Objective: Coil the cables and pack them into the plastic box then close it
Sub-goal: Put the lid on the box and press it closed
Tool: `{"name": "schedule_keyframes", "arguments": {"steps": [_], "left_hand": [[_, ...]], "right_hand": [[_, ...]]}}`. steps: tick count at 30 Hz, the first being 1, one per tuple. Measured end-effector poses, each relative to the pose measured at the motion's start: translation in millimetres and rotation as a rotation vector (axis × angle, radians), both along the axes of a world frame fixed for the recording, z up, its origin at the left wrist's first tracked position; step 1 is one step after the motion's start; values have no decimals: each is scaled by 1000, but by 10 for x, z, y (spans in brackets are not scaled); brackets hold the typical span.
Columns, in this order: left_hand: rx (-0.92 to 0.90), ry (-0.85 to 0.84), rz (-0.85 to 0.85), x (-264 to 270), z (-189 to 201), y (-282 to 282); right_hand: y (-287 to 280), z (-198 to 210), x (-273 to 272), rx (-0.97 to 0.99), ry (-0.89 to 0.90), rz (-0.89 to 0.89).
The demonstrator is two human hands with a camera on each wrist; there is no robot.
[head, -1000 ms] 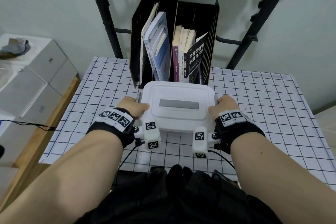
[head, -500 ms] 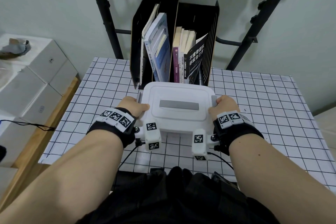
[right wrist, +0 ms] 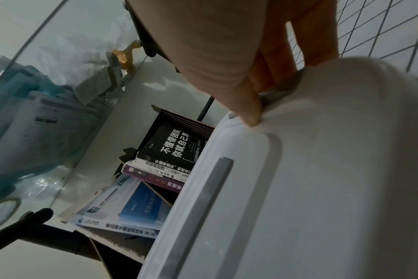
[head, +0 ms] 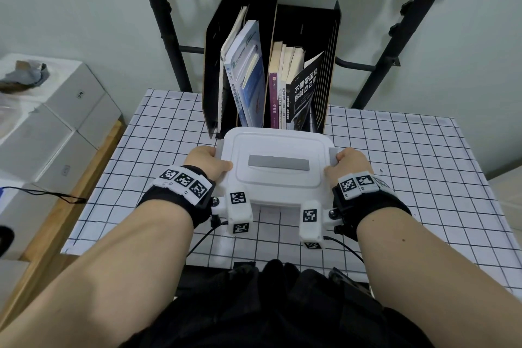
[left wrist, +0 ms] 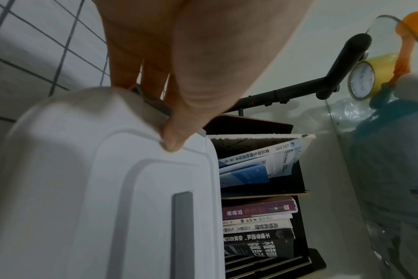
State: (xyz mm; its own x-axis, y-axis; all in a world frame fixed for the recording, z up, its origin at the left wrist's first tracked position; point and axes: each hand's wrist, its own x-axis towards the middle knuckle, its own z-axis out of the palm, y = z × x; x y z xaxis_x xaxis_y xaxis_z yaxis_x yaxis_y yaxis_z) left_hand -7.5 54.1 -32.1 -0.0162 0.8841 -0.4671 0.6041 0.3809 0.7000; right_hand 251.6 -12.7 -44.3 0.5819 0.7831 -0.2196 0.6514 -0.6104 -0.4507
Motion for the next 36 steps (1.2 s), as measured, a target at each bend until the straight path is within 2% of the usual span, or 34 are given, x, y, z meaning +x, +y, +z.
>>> {"name": "schedule_keyframes", "arguments": {"steps": [17,36], "left_hand": [[20,-108,97,14,-76,31],[43,-81,67,37,-76,88]], "right_hand": [[6,27,-18,10,3,-11],[52,121,-18,-25,-10,10]]}}
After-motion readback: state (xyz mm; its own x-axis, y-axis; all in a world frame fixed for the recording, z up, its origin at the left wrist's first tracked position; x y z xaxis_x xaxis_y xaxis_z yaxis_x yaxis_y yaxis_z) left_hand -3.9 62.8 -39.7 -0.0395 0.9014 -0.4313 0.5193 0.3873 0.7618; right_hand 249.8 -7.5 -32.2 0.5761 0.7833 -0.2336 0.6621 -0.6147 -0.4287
